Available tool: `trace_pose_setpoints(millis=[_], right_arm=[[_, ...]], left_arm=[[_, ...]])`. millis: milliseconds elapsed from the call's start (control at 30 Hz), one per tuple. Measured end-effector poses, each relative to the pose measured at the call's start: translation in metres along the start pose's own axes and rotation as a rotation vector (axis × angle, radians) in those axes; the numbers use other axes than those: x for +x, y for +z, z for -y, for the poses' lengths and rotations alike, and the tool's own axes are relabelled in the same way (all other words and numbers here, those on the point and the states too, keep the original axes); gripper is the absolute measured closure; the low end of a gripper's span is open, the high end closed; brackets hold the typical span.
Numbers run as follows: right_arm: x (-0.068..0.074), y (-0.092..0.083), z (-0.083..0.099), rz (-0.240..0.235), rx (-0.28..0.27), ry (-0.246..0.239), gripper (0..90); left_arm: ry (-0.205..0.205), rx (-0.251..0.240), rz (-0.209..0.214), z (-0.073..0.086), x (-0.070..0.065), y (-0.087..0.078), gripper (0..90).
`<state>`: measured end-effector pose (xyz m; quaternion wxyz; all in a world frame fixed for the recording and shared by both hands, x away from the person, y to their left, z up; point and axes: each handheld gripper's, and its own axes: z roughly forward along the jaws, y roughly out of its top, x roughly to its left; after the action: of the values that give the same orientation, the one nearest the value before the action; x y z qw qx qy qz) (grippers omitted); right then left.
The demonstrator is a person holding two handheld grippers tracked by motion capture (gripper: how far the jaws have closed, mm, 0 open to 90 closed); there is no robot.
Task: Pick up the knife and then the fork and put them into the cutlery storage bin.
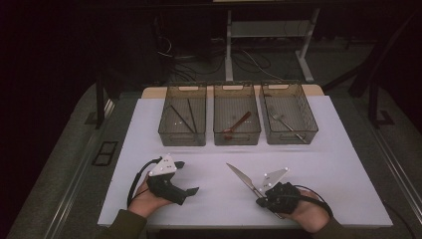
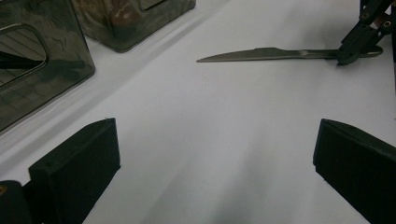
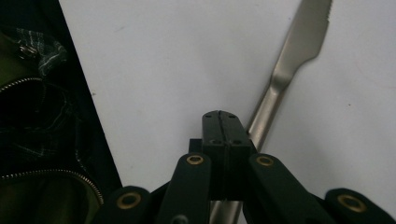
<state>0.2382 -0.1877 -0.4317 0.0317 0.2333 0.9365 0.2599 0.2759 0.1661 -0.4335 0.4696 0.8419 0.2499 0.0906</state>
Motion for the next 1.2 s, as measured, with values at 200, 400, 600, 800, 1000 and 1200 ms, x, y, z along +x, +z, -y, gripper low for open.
trace_pose_setpoints(millis=[200, 400, 600, 800, 1000, 1200], right_arm=[[-0.007, -0.003, 0.003, 0.039, 0.008, 0.014, 88.8], [-0.019, -0.006, 0.008, 0.066, 0.01, 0.029, 88.8], [-0.026, -0.011, 0.004, 0.028, 0.02, -0.04, 82.0], [-0.032, -0.017, -0.013, 0.018, 0.071, -0.134, 72.6], [-0.033, -0.008, -0.037, -0.022, 0.203, -0.221, 72.4], [-0.035, 0.006, -0.052, -0.017, 0.314, -0.299, 72.7]], left_arm=[[0.002, -0.002, 0.0, 0.0, 0.0, 0.0, 0.0], [0.004, -0.001, 0.0, 0.0, 0.0, 0.0, 0.0], [0.004, 0.0, 0.002, 0.0, 0.0, 0.001, 0.0], [-0.002, 0.0, 0.006, -0.001, 0.0, 0.001, 0.0], [-0.002, -0.002, 0.008, -0.001, 0.0, 0.001, 0.0], [-0.002, -0.001, 0.009, -0.001, 0.0, 0.001, 0.0]])
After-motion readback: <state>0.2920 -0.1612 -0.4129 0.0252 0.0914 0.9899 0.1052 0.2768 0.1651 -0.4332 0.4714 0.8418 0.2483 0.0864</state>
